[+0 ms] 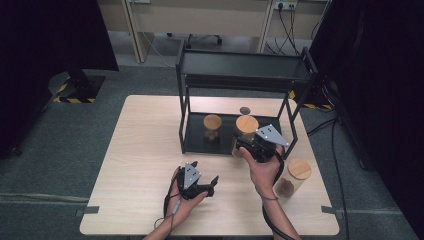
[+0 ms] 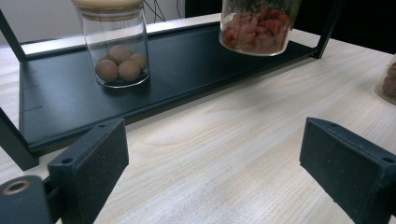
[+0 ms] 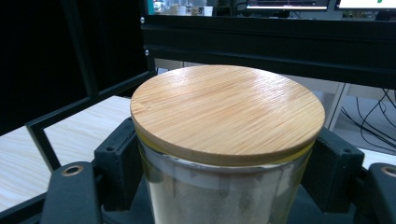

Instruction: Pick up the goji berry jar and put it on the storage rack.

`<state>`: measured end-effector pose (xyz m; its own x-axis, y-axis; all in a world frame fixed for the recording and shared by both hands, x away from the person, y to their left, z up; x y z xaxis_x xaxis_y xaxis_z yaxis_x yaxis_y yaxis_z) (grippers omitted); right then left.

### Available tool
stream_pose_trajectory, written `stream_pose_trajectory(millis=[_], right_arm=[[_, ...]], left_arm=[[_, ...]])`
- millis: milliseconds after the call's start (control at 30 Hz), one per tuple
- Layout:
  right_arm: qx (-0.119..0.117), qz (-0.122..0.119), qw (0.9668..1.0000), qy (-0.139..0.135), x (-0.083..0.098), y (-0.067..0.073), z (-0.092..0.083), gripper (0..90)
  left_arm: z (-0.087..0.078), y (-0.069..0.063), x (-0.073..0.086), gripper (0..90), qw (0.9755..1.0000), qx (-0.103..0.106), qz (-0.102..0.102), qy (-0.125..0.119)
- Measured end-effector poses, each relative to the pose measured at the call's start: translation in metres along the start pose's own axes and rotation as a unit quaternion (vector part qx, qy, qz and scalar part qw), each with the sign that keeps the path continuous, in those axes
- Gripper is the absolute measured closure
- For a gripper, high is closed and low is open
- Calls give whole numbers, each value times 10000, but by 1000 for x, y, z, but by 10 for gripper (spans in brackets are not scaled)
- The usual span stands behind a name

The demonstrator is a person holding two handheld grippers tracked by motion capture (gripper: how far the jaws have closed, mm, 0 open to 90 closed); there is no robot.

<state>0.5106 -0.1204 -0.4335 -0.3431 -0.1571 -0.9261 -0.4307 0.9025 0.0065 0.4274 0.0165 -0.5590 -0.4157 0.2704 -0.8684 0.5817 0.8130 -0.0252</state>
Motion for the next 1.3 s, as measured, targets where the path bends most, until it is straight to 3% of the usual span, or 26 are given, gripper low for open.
stream_pose_trajectory(millis=[1300], right_arm=[[272,257,9992,142,-21,-23,35,253]], left_arm=[[0,-1,0,77,10000,-30,74,-24]])
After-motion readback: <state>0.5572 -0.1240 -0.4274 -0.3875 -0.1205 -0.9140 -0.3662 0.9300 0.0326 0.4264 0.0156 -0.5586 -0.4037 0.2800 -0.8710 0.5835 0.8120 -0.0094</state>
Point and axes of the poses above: each handheld gripper's, and its own axes: z roughly forward along the jaws, x roughly out of its underside, y roughly to its left, the point moved 10 cm from there along z, roughly forward along the jaws, and after that the axes turned 10 degrees about y, right-handed, at the moved point
